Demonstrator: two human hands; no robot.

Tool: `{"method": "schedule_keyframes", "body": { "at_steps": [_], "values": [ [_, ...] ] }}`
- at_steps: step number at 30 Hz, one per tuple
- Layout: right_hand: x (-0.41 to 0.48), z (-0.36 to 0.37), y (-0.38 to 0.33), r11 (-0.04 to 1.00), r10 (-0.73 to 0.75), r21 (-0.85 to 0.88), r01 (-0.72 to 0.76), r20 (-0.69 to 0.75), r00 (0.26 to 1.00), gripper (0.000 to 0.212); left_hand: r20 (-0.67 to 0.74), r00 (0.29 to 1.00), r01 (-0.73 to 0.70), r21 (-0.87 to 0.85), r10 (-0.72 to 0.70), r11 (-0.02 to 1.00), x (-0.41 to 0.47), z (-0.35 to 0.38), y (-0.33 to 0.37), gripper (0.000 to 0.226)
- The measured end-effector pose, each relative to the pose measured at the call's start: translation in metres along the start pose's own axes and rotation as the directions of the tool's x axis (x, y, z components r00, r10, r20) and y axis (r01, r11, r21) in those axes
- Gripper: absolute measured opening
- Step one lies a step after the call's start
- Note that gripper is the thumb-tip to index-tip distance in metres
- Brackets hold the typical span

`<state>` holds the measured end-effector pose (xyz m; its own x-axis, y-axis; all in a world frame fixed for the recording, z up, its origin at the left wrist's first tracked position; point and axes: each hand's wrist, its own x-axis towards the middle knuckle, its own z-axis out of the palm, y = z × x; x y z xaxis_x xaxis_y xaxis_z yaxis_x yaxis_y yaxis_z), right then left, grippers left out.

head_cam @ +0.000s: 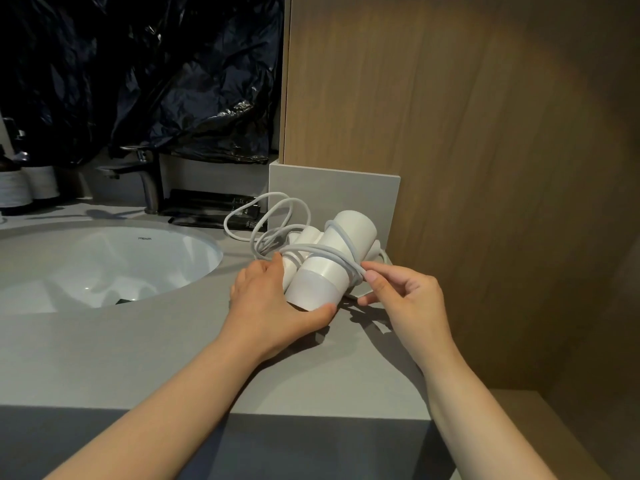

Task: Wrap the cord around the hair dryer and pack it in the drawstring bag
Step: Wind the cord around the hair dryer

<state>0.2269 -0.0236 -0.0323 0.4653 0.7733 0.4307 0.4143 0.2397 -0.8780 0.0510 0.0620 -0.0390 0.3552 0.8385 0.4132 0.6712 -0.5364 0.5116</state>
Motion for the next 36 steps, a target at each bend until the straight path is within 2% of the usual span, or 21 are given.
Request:
{"method": "schedule_keyframes", "body": {
  "at_steps": [2, 6, 9, 11, 13, 16, 19, 23, 26, 30, 34, 36],
  "values": [
    [0.000, 0.001, 0.000, 1.000, 0.005, 0.006, -0.005, -0.001, 1.000, 0.019, -0.009, 1.000, -0.002, 0.008, 0.002, 1.000, 0.000, 0.001, 0.000, 0.100],
    [-0.001, 0.001, -0.001, 1.000, 0.013, -0.004, -0.013, 0.007, 1.000, 0.019, 0.054, 0.998, 0.019, 0.074, -0.023, 0.997, -0.002, 0.003, 0.003, 0.125],
    [-0.001, 0.001, -0.003, 1.000, 0.008, 0.015, -0.008, -0.001, 1.000, 0.018, 0.012, 1.000, -0.014, -0.004, 0.014, 1.000, -0.002, 0.001, 0.003, 0.106],
    [-0.002, 0.001, -0.005, 0.999, -0.014, 0.040, 0.014, -0.020, 1.000, 0.018, -0.002, 1.000, -0.007, -0.198, 0.006, 0.980, -0.004, -0.002, 0.004, 0.082],
    [-0.002, 0.002, -0.007, 0.998, -0.034, 0.045, 0.035, -0.021, 0.999, 0.017, 0.014, 0.999, 0.040, -0.388, -0.038, 0.921, -0.007, -0.004, 0.006, 0.069],
    [-0.003, 0.001, -0.011, 0.996, -0.028, 0.080, 0.031, -0.037, 0.999, 0.016, 0.048, 0.997, 0.077, -0.499, -0.062, 0.863, -0.007, -0.002, 0.005, 0.089],
    [-0.003, 0.001, -0.015, 0.993, 0.004, 0.116, 0.002, -0.051, 0.999, 0.036, 0.038, 0.998, 0.070, -0.525, -0.058, 0.848, -0.005, 0.000, 0.002, 0.096],
    [-0.003, 0.001, -0.017, 0.990, 0.000, 0.142, -0.002, 0.012, 1.000, 0.046, 0.045, 0.998, 0.058, -0.595, -0.039, 0.802, -0.006, -0.001, 0.002, 0.082],
    [-0.004, 0.000, -0.018, 0.986, -0.017, 0.169, 0.003, 0.084, 0.996, 0.048, 0.068, 0.998, 0.040, -0.694, 0.010, 0.719, -0.007, -0.002, 0.003, 0.064],
    [-0.004, -0.001, -0.018, 0.979, -0.050, 0.202, 0.033, 0.078, 0.996, 0.051, 0.102, 0.988, 0.005, -0.762, 0.112, 0.647, -0.009, -0.005, 0.005, 0.051],
    [-0.004, -0.002, -0.019, 0.975, -0.087, 0.210, 0.068, 0.080, 0.993, 0.031, 0.148, 0.981, 0.054, -0.829, 0.124, 0.556, -0.006, -0.009, 0.004, 0.049],
    [-0.004, -0.002, -0.019, 0.976, -0.090, 0.203, 0.076, 0.065, 0.994, 0.030, 0.176, 0.979, 0.105, -0.869, 0.103, 0.484, -0.005, -0.010, 0.002, 0.052]
  ]
}}
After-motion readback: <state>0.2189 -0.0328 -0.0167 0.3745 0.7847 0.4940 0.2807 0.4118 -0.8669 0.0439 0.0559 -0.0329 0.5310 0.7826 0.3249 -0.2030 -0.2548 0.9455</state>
